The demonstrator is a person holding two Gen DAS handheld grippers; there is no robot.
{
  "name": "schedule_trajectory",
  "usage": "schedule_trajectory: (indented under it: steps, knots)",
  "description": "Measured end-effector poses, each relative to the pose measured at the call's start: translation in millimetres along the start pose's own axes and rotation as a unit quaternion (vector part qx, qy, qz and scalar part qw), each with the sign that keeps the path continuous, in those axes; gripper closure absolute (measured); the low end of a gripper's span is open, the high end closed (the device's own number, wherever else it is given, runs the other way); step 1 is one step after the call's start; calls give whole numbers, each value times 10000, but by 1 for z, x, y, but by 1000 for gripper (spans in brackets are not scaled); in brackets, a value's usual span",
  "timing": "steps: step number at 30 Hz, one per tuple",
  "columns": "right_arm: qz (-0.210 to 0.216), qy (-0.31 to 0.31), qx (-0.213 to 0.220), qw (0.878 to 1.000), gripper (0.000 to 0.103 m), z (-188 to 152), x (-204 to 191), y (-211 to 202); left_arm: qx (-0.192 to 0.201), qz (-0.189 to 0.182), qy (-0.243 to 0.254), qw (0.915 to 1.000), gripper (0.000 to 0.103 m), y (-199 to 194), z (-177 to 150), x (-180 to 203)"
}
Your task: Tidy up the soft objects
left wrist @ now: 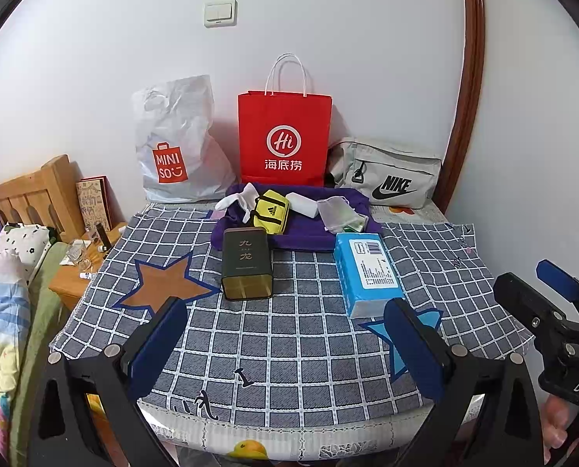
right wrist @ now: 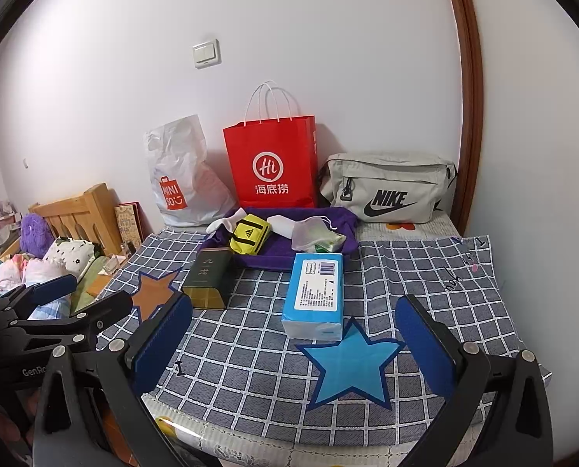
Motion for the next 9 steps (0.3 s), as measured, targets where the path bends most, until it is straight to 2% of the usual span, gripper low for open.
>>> schedule_trajectory:
  steps: [9]
  knots:
    - [21,-19,-20,10000,0,0,-3,1,9,-24,-8,10000,1,3,3,1]
Point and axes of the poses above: each gripper's, at about its wrist camera, not at the fingertips, and y roughly the way its jaws point, x to its right, z to its top, the point moved 10 cm from there along y, roughly the way its jaws point
